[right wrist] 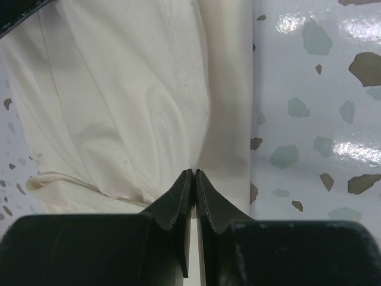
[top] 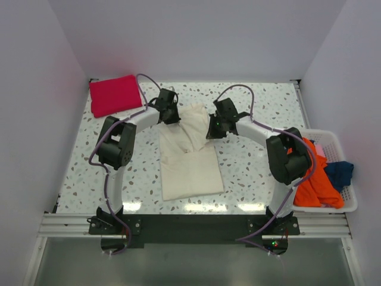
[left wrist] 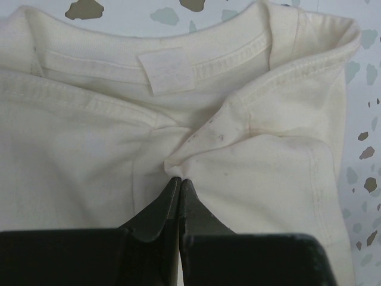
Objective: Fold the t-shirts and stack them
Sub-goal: Fold the tshirt
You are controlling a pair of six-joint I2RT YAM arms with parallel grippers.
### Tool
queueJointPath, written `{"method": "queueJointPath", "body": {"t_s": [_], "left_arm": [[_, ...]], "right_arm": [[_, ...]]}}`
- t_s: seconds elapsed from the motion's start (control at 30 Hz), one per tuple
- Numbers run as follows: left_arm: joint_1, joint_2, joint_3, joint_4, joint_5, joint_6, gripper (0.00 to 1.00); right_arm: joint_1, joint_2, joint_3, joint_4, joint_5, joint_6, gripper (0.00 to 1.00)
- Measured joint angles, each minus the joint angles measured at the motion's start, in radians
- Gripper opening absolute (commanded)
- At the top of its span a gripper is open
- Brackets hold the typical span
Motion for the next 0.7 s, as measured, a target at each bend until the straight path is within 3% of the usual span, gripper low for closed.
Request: {"method": "queueJointPath", "body": {"t_s": [0.07,0.17,0.27,0.7], "left_arm": [[0.002,0.0,0.0,0.001,0.0,0.0,0.01],[0.008,0.0,-0.002,0.004,0.004,0.0,0.21],[0.022,-0.006,-0.019,0.021,0.012,0.0,0.31],[0.086,-0.18,-0.149,0.057,0.079,-0.046,0.45]], "right_arm": [[0.003,0.0,0.008,-0.001,-0.003,0.0,0.08],[0.017,0.0,0.033,0.001,-0.008,0.0,0.07],[0.042,0.0,0.063,0.006,-0.01,0.0,0.07],[0.212,0.081,0.166,0.06,-0.056,0.001,0.07]]}}
